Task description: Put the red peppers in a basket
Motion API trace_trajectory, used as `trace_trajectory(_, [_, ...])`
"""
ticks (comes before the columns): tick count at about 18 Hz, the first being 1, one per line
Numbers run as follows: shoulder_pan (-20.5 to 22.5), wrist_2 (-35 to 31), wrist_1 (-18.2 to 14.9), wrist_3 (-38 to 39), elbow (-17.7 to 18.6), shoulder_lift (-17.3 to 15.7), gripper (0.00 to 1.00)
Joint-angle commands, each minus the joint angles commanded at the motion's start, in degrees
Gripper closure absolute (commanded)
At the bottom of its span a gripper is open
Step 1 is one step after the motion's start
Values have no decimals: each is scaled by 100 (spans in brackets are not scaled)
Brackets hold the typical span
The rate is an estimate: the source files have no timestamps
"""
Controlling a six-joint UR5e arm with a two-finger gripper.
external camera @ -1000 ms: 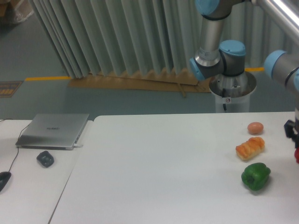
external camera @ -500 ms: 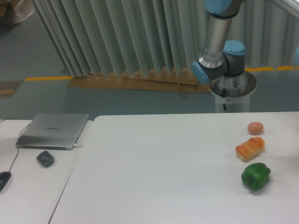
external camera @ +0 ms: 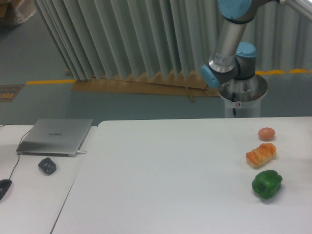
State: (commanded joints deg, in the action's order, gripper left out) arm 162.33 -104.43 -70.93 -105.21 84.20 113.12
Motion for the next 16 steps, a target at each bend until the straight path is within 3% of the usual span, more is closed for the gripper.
trace_trajectory(5, [88,737,-26,61,9,-114,0])
trace_trajectory(6, [62,940,-61,331,26,-193,0])
trace_trajectory(8, [-26,1832,-62,1662,35,-342,0])
trace_trajectory(9, [-148,2056,-70,1766,44,-421,0])
trace_trajectory(12, [-605,1752,-149,1573,202,-545,0])
trace_trajectory(14, [-746,1331,-254,1565,185,-554,0])
trace_trajectory(16, [-826,1302,-325,1573,254,-562,0])
